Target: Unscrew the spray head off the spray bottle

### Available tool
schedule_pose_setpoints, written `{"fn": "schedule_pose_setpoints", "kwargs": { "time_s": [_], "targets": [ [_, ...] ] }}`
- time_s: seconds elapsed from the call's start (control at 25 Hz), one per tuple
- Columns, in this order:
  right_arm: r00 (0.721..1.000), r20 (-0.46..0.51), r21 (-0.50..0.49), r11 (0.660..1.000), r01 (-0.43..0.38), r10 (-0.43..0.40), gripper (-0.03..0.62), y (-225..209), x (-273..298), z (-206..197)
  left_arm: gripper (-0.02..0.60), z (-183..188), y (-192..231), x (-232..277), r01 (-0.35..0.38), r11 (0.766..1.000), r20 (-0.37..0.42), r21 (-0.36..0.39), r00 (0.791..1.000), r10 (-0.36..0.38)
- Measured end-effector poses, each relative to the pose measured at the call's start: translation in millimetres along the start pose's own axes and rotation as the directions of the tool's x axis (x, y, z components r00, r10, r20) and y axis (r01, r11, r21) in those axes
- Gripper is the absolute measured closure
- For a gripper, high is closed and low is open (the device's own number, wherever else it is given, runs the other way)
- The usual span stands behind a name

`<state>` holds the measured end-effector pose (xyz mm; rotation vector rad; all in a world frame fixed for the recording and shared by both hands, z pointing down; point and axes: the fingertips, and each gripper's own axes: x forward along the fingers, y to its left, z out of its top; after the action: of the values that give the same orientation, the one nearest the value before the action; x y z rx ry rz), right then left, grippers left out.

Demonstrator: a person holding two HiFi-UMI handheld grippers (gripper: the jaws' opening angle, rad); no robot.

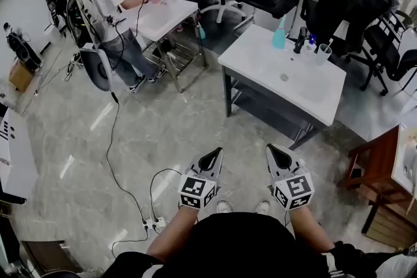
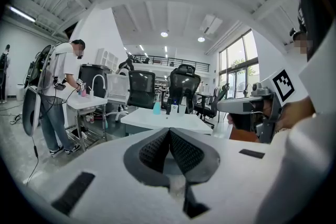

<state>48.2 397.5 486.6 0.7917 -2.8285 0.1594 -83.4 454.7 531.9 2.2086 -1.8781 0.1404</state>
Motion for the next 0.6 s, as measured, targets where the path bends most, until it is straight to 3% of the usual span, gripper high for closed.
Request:
{"fn": "schedule_pose_setpoints", "kwargs": {
  "time_s": [0.36,0.6],
  "targets": [
    [0.997,0.045,-0.009,0.998,0.059,-0.059,0.588,-2,15,20,0.565,24,31,3,0.018,0.999,0.036,0.046,0.999,-0.02],
    [0.996,0.055,0.002,0.998,0.067,-0.067,0.588,-27,36,22,0.565,38,44,36,0.025,0.998,0.049,0.064,0.998,-0.029]
  ]
}}
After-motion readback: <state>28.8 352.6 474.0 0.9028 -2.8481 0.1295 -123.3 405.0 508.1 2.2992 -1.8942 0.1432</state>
